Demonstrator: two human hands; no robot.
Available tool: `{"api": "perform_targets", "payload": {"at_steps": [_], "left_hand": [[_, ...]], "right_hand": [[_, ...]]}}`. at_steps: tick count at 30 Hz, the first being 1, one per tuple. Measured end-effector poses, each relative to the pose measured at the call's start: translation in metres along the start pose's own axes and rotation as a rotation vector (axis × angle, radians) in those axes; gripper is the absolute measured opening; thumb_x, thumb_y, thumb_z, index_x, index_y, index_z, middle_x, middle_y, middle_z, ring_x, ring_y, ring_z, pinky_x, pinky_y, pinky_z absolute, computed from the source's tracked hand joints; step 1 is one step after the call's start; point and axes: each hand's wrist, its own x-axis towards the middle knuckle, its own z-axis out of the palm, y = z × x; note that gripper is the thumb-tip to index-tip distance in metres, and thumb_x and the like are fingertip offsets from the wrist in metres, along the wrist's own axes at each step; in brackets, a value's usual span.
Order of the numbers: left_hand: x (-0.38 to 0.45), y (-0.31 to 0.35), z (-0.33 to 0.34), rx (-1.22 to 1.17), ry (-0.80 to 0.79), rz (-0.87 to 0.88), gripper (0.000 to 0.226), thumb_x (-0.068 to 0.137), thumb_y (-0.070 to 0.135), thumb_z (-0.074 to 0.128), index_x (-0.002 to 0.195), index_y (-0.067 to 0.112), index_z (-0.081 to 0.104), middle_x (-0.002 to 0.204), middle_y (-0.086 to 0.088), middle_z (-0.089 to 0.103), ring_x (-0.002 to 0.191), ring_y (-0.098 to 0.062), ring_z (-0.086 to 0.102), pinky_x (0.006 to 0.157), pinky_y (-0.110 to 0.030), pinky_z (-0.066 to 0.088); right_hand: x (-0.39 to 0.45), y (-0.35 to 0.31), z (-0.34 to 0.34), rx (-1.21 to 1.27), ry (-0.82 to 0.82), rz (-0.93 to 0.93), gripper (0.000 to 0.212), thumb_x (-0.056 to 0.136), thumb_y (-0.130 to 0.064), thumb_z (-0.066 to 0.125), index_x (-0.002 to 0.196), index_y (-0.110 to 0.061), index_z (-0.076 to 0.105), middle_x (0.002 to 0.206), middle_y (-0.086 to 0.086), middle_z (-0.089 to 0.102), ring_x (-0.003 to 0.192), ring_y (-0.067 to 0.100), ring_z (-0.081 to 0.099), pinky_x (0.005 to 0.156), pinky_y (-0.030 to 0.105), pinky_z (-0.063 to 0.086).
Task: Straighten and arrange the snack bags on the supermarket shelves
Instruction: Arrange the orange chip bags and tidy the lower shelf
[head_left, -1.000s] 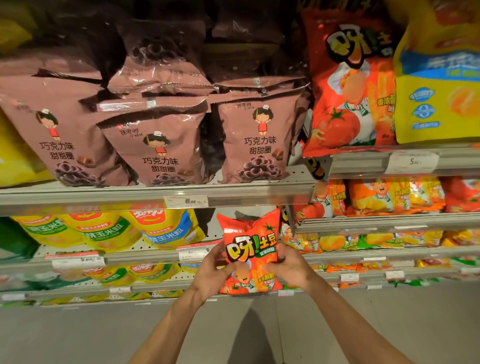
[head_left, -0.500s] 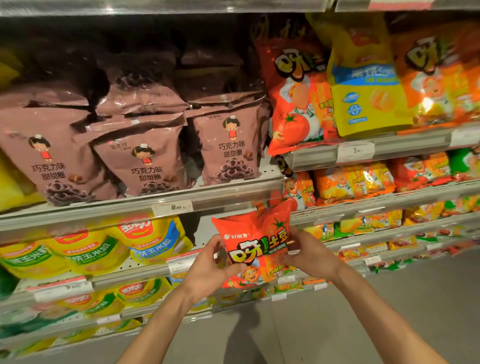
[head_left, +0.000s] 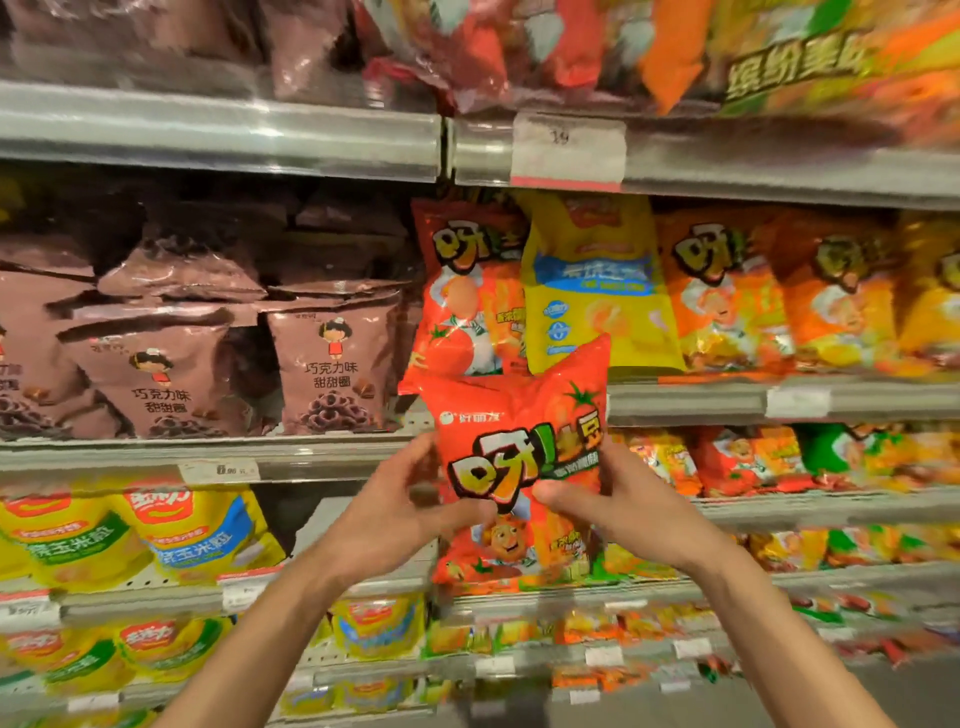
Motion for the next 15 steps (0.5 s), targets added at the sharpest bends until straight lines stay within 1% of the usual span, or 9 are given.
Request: {"api": "perform_targets", "payload": {"at_steps": [2,4,7,9,10,11,12,14,15], "left_hand": [[0.013,0.022,0.017,-0.05,-0.028,0.042,0.055,0.08,0.019,0.086,0.129,0.028,0.061,0.118,0.007,0.075,0.115,-0.012,0.069,0.096,-0.029,0.054],[0.026,0.041,0.031,-0.089,-0.017,0.079,0.061,0.078,0.02,0.087,0.132,0.022,0.06,0.12,0.005,0.075,0.116,-0.014,0.069,0.095,-0.031,0.056],[0.047,0.061,0.043,-0.055,0.014,0.073,0.085,0.071,0.038,0.087,0.145,0.023,0.049,0.126,-0.001,0.071,0.114,-0.013,0.068,0.097,-0.033,0.057],[0.058,0.071,0.044,0.028,0.048,0.085,0.085,0.07,0.055,0.078,0.145,0.032,0.045,0.124,-0.003,0.068,0.101,-0.001,0.068,0.091,-0.021,0.054],[0.064,0.075,0.044,0.081,0.077,0.11,0.079,0.075,0.059,0.072,0.144,0.034,0.045,0.123,-0.001,0.065,0.094,0.004,0.066,0.087,-0.015,0.052],[0.071,0.078,0.043,0.128,0.114,0.133,0.073,0.081,0.059,0.069,0.144,0.032,0.046,0.124,0.003,0.063,0.092,0.007,0.065,0.083,-0.011,0.05],[0.08,0.08,0.042,0.171,0.165,0.15,0.067,0.087,0.056,0.068,0.144,0.029,0.047,0.124,0.005,0.062,0.093,0.005,0.065,0.083,-0.011,0.05],[0.1,0.085,0.04,0.267,0.274,0.157,0.06,0.093,0.042,0.071,0.144,0.02,0.049,0.126,0.0,0.061,0.1,-0.007,0.066,0.093,-0.025,0.054],[0.11,0.087,0.041,0.318,0.306,0.153,0.057,0.093,0.037,0.071,0.142,0.016,0.052,0.127,-0.004,0.061,0.104,-0.016,0.066,0.096,-0.035,0.054]], "right_hand": [[0.001,-0.005,-0.018,0.055,0.059,-0.036,0.054,0.079,-0.045,0.076,0.128,-0.029,0.06,0.114,-0.022,0.075,0.106,-0.003,0.069,0.084,0.016,0.054],[0.003,-0.008,-0.035,0.086,0.119,-0.054,0.053,0.077,-0.05,0.076,0.124,-0.028,0.064,0.109,-0.02,0.077,0.1,-0.002,0.072,0.077,0.011,0.052],[0.006,-0.01,-0.06,0.118,0.195,-0.064,0.049,0.077,-0.06,0.076,0.116,-0.031,0.069,0.099,-0.015,0.079,0.09,0.002,0.075,0.069,0.012,0.053],[0.006,-0.007,-0.074,0.116,0.24,-0.071,0.043,0.076,-0.068,0.076,0.105,-0.036,0.073,0.085,-0.02,0.077,0.076,-0.003,0.072,0.063,0.009,0.05],[0.006,-0.006,-0.081,0.111,0.26,-0.071,0.043,0.075,-0.072,0.075,0.104,-0.04,0.074,0.084,-0.02,0.077,0.076,-0.004,0.071,0.064,0.009,0.051],[0.006,-0.001,-0.088,0.113,0.279,-0.069,0.048,0.073,-0.075,0.075,0.107,-0.041,0.073,0.089,-0.017,0.078,0.081,-0.002,0.073,0.067,0.012,0.054],[0.007,0.005,-0.095,0.115,0.305,-0.05,0.056,0.071,-0.078,0.075,0.111,-0.039,0.072,0.097,-0.013,0.079,0.09,0.004,0.074,0.076,0.022,0.059],[0.01,0.016,-0.11,0.13,0.353,0.009,0.072,0.069,-0.08,0.075,0.12,-0.029,0.07,0.109,-0.005,0.078,0.105,0.016,0.072,0.096,0.046,0.057],[0.01,0.019,-0.118,0.145,0.368,0.035,0.079,0.067,-0.081,0.076,0.124,-0.026,0.069,0.115,-0.003,0.077,0.112,0.02,0.071,0.102,0.052,0.054]]}}
